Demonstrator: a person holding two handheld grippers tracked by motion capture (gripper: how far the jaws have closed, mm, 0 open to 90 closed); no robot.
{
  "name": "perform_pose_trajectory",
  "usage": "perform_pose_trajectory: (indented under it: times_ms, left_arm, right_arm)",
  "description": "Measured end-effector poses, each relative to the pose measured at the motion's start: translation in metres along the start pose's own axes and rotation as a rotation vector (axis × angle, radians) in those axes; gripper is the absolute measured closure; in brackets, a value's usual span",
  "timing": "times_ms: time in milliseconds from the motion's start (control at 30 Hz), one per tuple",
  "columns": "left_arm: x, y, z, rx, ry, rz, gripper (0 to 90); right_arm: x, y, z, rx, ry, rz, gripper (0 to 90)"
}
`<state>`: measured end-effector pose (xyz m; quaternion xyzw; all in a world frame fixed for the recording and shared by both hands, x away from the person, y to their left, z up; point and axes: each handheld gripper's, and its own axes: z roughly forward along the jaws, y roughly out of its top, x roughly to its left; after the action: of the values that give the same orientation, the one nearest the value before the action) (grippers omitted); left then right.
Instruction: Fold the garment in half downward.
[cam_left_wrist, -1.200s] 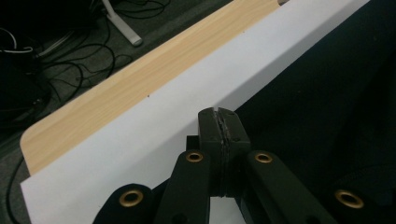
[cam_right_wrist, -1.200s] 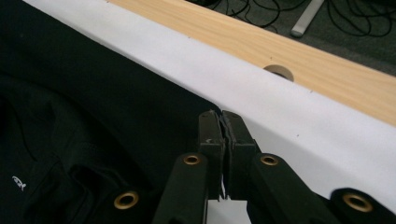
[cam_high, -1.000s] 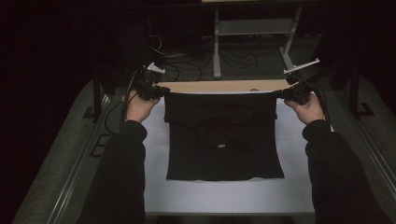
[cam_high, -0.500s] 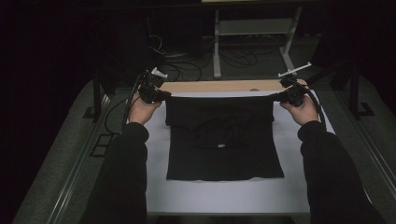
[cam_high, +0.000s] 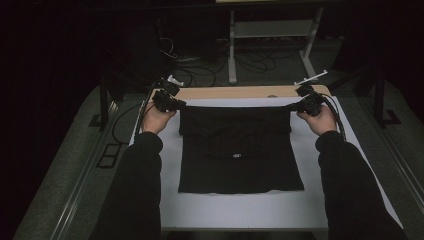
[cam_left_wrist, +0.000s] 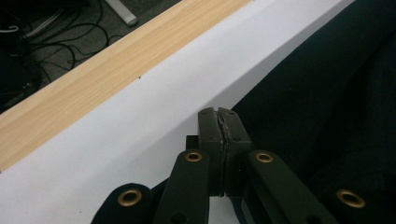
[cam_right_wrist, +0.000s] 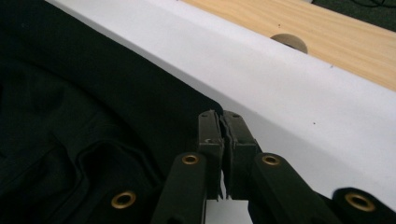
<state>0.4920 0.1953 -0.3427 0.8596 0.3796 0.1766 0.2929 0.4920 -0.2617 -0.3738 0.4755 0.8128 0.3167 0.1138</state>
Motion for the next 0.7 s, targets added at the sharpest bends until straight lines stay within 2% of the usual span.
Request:
perform_pose_trajectory:
  times_ms: [133,233,267,367,400,500,567,633,700]
  left_arm:
    - [0.0,-0.004,0.006,-0.002,-0.003,-0.003,87.4]
    - [-0.001,-0.007,0.009,0.002,-0.011,-0.008,86.7]
    - [-0.001,-0.009,0.01,0.001,-0.001,-0.007,85.9]
    - [0.001,-0.014,0.012,-0.012,-0.005,-0.038,81.7]
    - [0.002,-0.015,0.012,-0.006,0.0,-0.036,81.3]
    - [0.003,-0.02,0.012,-0.011,0.024,-0.045,70.1]
    - [0.005,-0.023,0.012,-0.013,0.036,-0.07,62.5]
    - [0.008,-0.025,0.012,-0.016,0.019,-0.11,55.8]
    - [0.01,-0.027,0.012,-0.018,0.008,-0.133,52.2]
  right_arm:
    - [-0.001,0.0,0.004,0.004,0.007,0.023,82.1]
    - [0.0,-0.001,0.006,0.008,-0.001,0.017,78.0]
    - [0.001,-0.001,0.006,0.003,-0.007,0.018,76.7]
    - [0.001,-0.004,0.006,-0.008,-0.021,0.018,73.1]
    - [0.001,-0.004,0.007,-0.003,-0.024,0.021,72.5]
    - [0.0,-0.007,0.008,-0.007,-0.031,0.015,69.0]
    - [-0.001,-0.008,0.008,-0.01,-0.031,0.03,64.5]
    - [-0.003,-0.01,0.007,-0.012,-0.036,0.037,60.4]
    - [-0.005,-0.01,0.006,-0.01,-0.036,0.047,56.5]
